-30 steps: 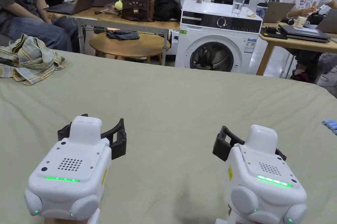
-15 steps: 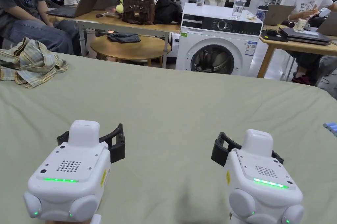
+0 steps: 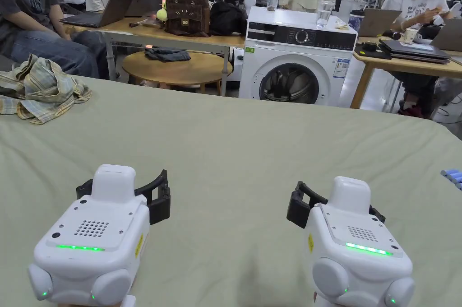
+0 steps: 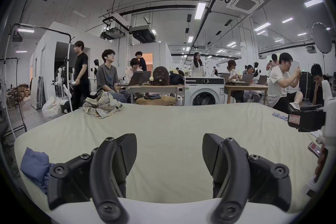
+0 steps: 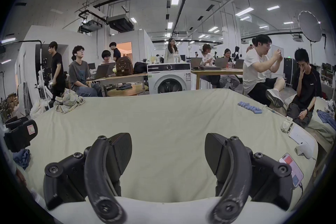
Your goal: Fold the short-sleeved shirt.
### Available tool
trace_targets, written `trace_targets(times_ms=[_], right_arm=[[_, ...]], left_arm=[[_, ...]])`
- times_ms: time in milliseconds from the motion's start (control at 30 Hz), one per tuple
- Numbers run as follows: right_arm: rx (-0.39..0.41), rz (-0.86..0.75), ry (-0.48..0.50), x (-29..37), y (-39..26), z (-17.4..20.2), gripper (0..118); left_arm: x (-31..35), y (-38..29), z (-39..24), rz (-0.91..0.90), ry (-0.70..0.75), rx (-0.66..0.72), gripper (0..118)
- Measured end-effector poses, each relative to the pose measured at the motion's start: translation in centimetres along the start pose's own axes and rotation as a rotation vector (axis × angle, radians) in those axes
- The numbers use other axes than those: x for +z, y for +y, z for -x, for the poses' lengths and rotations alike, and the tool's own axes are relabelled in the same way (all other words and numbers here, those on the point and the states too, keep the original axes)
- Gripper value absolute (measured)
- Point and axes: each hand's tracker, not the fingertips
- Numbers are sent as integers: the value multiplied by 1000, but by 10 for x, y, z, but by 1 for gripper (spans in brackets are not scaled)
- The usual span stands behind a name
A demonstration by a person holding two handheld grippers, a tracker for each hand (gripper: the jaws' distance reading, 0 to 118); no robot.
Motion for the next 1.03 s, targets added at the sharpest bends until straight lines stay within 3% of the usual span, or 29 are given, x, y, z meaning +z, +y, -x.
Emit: trace_targets(times_ms=[200, 300, 600, 833, 1033], right_arm=[[1, 18, -16, -3, 6, -2, 84], [-27, 34, 28, -6, 7, -8, 84], [29, 35, 44, -14, -2, -9, 85], [81, -60, 44, -15, -9, -9, 85], [112, -121, -8, -16, -14, -8, 85]], left_arm=[[-2, 1, 0, 6, -9, -13, 75], [-1, 1, -1, 4, -8, -25, 75], [-5, 2, 0, 8, 2, -36, 75], [-9, -1, 0, 13, 9, -49, 75], [-10, -2, -3, 1, 18, -68, 75]])
